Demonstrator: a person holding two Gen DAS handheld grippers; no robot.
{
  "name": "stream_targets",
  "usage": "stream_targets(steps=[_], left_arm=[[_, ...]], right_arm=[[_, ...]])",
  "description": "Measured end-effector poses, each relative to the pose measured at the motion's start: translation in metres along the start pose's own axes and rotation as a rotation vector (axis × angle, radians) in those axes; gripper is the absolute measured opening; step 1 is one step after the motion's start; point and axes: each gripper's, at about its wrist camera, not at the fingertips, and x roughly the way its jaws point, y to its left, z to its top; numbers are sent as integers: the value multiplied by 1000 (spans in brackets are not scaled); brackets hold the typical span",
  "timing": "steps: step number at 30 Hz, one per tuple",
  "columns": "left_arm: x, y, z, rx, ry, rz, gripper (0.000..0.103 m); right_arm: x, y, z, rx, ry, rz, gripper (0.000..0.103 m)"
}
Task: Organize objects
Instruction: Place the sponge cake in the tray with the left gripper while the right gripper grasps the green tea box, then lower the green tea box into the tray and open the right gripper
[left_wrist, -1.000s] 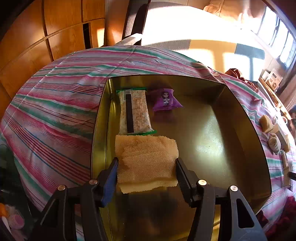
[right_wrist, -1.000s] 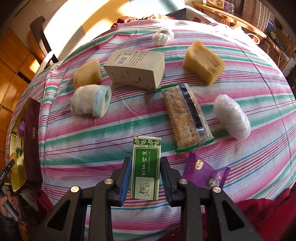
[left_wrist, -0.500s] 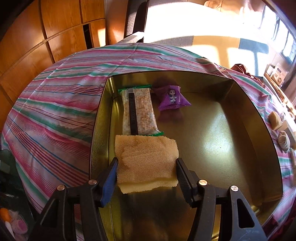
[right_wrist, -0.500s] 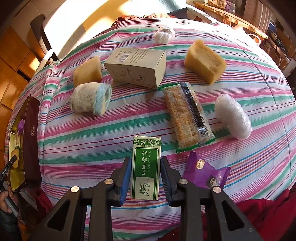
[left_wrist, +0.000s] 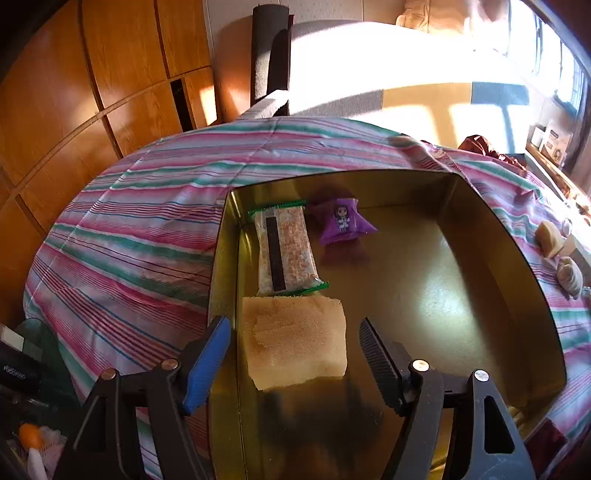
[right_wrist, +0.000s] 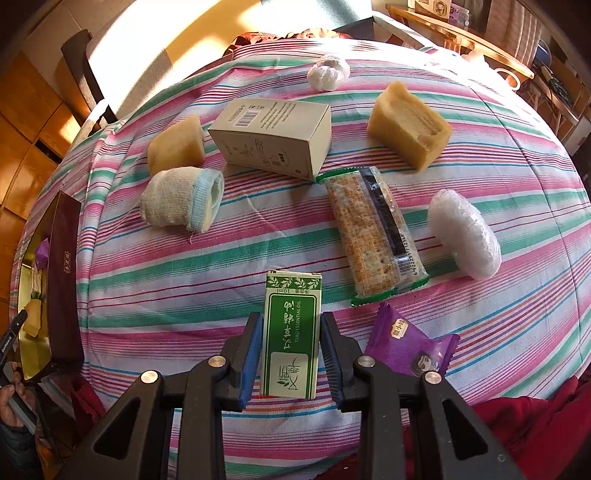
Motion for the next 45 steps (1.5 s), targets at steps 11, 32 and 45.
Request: stream_targets(steps=[11,32,45], left_arm=[[-70,10,-19,-76,-139,-35,88],[-80,110,-69,-333,-114,56,88],[-80,110,-71,-329,-119,53,88]], right_arm=[[-21,108,-13,-201,-82,181,31],[49,442,-75,-599,157,496,31],[61,443,-87,-532,212,534,42]])
